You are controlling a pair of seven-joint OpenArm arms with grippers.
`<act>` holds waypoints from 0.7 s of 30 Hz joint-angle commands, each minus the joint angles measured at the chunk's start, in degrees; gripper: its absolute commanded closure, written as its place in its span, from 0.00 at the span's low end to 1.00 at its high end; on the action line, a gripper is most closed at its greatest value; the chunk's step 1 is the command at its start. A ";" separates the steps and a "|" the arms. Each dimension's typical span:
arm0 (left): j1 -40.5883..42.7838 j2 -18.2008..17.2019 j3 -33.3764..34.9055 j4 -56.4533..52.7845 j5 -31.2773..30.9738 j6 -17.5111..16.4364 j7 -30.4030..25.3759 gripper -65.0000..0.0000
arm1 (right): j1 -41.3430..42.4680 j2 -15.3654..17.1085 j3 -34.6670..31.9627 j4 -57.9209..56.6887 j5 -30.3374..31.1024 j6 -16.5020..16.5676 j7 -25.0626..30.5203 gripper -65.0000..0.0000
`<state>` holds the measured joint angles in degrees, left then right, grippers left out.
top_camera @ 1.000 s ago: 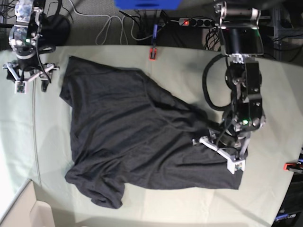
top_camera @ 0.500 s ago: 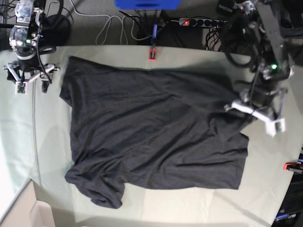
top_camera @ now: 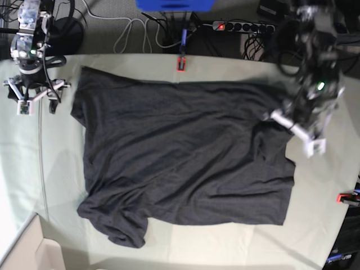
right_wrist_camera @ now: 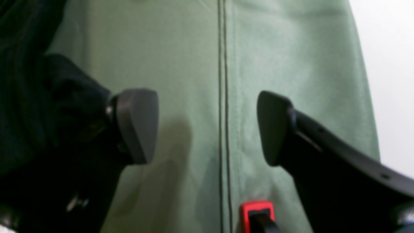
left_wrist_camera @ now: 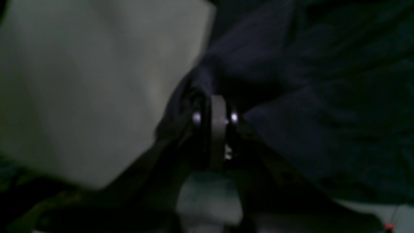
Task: Layout the t-shirt on the table in an organized manner, then fold the t-shirt properly
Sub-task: 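Move the left gripper down along the shirt side to grasp it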
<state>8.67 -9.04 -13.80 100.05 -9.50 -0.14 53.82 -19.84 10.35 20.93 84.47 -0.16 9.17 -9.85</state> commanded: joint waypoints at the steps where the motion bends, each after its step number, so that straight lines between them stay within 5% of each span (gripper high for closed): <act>1: -2.91 0.03 1.10 -1.19 0.13 0.27 -0.94 0.98 | 0.19 0.68 0.30 0.85 0.21 -0.16 1.28 0.25; 7: -14.86 2.93 7.25 -13.41 0.13 0.36 -0.94 0.96 | -0.16 0.60 0.30 0.85 0.21 -0.16 1.28 0.25; 10: -17.06 3.28 10.51 -15.52 0.13 0.36 -0.86 0.80 | -0.34 0.60 0.39 1.12 0.21 -0.16 1.28 0.25; 15: -16.01 3.54 12.26 -13.32 -0.13 0.36 -0.94 0.36 | -0.34 0.51 0.39 1.12 0.21 -0.16 1.28 0.25; 21: -8.01 3.10 9.54 3.03 0.05 0.36 -0.94 0.30 | -0.43 0.24 0.39 1.12 0.21 -0.16 1.28 0.25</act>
<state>1.30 -5.63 -3.92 102.13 -9.67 -0.01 53.84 -20.38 9.89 20.95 84.53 -0.12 9.26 -10.00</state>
